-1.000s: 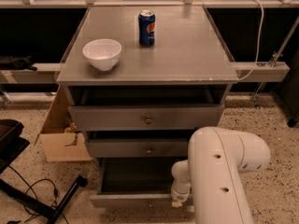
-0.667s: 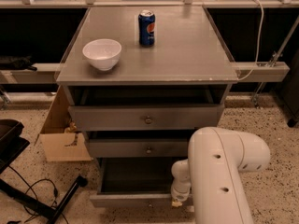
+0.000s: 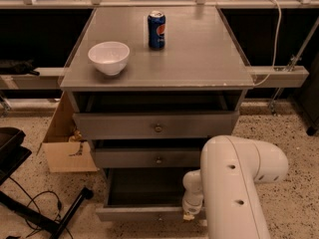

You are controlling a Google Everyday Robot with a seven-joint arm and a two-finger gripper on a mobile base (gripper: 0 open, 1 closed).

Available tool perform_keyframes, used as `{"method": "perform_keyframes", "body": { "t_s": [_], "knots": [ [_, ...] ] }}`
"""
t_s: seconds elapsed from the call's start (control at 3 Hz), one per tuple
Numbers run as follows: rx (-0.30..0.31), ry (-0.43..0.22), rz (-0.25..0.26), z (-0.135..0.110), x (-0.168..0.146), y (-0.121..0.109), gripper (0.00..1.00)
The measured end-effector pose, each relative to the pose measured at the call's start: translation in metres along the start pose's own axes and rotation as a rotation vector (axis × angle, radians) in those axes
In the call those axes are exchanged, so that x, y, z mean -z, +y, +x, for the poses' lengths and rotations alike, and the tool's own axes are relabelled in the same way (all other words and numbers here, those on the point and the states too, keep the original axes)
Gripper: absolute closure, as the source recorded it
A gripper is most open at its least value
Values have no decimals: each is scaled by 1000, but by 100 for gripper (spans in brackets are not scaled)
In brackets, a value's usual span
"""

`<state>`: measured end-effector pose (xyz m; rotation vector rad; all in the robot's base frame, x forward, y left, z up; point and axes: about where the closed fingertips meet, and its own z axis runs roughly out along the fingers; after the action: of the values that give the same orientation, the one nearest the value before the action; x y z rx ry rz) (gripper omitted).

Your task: Open bottom drawer

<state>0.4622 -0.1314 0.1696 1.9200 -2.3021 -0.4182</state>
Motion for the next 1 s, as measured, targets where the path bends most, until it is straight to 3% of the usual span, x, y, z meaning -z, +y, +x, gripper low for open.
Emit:
{"method": "perform_keyframes", "body": {
  "t_s": [0.67, 1.0],
  "knots": [
    [0, 0, 0, 0, 1, -3, 10],
    [25, -49, 16, -2, 1, 4, 0]
  ]
}}
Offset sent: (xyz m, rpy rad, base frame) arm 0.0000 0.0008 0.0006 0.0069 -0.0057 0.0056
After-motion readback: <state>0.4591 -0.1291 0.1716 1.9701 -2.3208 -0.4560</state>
